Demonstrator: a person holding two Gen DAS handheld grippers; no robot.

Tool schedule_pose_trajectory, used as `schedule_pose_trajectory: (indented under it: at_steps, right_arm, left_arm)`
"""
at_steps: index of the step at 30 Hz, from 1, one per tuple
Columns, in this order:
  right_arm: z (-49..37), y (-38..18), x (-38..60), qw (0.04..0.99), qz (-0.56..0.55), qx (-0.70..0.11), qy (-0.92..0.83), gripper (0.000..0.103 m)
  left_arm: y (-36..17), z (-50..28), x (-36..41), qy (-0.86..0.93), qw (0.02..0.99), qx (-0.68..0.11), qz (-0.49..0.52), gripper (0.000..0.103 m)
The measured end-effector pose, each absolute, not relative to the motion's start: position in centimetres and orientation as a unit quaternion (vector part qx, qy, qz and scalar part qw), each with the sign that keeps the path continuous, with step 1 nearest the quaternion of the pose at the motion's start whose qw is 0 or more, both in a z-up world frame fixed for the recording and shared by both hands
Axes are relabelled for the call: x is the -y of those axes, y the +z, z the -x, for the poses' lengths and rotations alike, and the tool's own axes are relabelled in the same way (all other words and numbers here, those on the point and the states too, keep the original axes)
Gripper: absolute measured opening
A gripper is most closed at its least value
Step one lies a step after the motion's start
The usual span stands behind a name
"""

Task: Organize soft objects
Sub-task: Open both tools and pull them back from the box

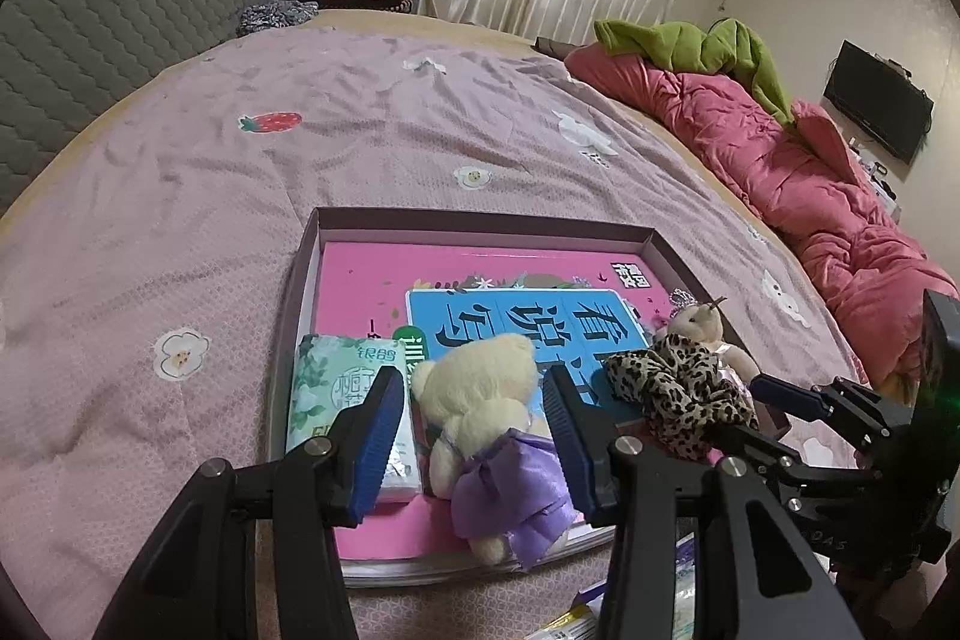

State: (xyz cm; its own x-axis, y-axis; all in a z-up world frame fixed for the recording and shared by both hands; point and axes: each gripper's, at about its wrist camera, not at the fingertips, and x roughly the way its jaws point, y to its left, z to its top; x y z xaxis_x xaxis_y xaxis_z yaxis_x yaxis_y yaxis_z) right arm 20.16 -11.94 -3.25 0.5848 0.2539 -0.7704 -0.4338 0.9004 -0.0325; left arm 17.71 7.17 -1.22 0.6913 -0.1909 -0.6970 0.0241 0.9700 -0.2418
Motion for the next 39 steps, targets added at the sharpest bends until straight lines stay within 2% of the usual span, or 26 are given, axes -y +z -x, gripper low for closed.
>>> schedule_pose_trajectory:
  at_steps: [7, 24, 27, 31, 39]
  right_arm:
    - [-20.3, -2.9, 12.2, 0.884, 0.087, -0.412, 0.202, 0.055]
    - [-19.3, 0.4, 13.5, 0.910, 0.031, -0.344, 0.227, 0.061]
    - [-19.4, 0.7, 14.2, 0.915, 0.024, -0.339, 0.217, 0.069]
    - [-19.9, 0.7, 15.6, 0.917, -0.003, -0.343, 0.203, 0.072]
    - [-19.9, 0.5, 16.3, 0.913, -0.017, -0.353, 0.202, 0.074]
  left_arm:
    - [-1.1, -17.7, -7.2, -0.062, 0.913, -0.388, 0.108, 0.048]
    - [-0.4, -17.3, -7.2, -0.066, 0.918, -0.376, 0.107, 0.048]
    - [-0.3, -17.3, -7.2, -0.065, 0.918, -0.375, 0.106, 0.048]
    - [-0.3, -17.1, -7.3, -0.063, 0.919, -0.373, 0.106, 0.048]
    - [-0.2, -16.2, -7.1, -0.060, 0.920, -0.373, 0.103, 0.049]
